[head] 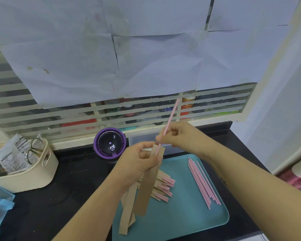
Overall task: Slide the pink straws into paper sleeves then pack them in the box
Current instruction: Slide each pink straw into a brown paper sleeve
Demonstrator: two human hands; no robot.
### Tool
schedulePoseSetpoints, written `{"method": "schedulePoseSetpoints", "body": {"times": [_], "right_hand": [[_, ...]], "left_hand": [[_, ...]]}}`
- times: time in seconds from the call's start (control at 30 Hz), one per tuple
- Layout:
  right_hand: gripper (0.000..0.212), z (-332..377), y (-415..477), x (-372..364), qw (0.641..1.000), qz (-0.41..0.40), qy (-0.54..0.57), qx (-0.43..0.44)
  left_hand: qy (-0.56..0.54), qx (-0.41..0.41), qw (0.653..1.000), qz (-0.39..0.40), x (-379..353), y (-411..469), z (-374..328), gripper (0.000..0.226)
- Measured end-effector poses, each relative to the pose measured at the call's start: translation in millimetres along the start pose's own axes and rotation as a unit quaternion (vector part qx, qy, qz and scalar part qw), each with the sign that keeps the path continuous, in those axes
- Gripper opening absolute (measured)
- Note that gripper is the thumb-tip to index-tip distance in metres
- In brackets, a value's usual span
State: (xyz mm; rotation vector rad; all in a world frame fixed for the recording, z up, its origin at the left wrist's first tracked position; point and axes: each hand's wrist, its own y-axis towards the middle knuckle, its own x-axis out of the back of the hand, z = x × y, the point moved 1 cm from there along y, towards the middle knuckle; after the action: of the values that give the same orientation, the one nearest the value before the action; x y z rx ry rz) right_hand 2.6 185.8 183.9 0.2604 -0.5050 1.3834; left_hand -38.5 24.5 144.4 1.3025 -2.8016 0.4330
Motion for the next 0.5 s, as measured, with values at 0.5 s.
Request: {"method": "schedulePoseSetpoints", "body": {"times": [0.5], "right_hand": [[0.041,4.0,8.3,-7.5,0.989,-0.081,0.068,0.104]], "left_hand": [[-0.040,-0.023,0.999,0.004,-1.5,6.6,-8.7,0.037]]}}
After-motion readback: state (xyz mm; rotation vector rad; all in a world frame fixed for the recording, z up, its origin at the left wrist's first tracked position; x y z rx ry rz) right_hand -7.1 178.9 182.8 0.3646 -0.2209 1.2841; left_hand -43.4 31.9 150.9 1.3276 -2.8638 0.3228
